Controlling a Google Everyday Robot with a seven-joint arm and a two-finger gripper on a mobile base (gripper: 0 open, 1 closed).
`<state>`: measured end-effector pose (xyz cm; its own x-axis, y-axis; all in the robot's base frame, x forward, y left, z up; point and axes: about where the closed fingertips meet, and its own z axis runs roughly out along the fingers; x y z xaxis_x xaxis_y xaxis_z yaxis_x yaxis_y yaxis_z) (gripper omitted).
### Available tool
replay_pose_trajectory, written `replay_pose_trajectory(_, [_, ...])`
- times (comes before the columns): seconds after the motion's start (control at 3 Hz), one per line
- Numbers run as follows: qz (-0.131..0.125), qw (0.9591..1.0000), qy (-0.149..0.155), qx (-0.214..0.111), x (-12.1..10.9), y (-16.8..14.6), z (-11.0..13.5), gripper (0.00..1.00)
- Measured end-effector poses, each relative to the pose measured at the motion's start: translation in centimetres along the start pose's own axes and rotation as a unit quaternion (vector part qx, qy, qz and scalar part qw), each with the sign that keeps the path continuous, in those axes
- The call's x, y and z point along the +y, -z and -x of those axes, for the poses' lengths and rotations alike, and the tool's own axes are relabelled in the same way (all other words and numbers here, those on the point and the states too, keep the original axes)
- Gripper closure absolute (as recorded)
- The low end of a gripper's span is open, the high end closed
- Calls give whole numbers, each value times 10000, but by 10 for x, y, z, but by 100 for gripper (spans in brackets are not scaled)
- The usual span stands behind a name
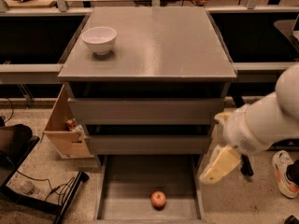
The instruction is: Pick apple from bottom drawer and place on counter
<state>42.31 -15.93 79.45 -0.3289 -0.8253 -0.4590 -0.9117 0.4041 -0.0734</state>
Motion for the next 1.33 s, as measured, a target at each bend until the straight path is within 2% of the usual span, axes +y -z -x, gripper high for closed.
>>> replay_pose_trajectory(0.33, [287, 9977, -380, -475, 21, -74, -19, 0])
replay_pose_trajectory(0.67, [256, 9920, -643, -1053, 21, -128, -22, 0])
replay_pose_trajectory(1.0, [-222, 9829, -871, -1605, -7, -159, -18, 0])
replay_pose_trajectory(1.33, [-201, 9832, -862, -1594, -6, -158, -18, 0])
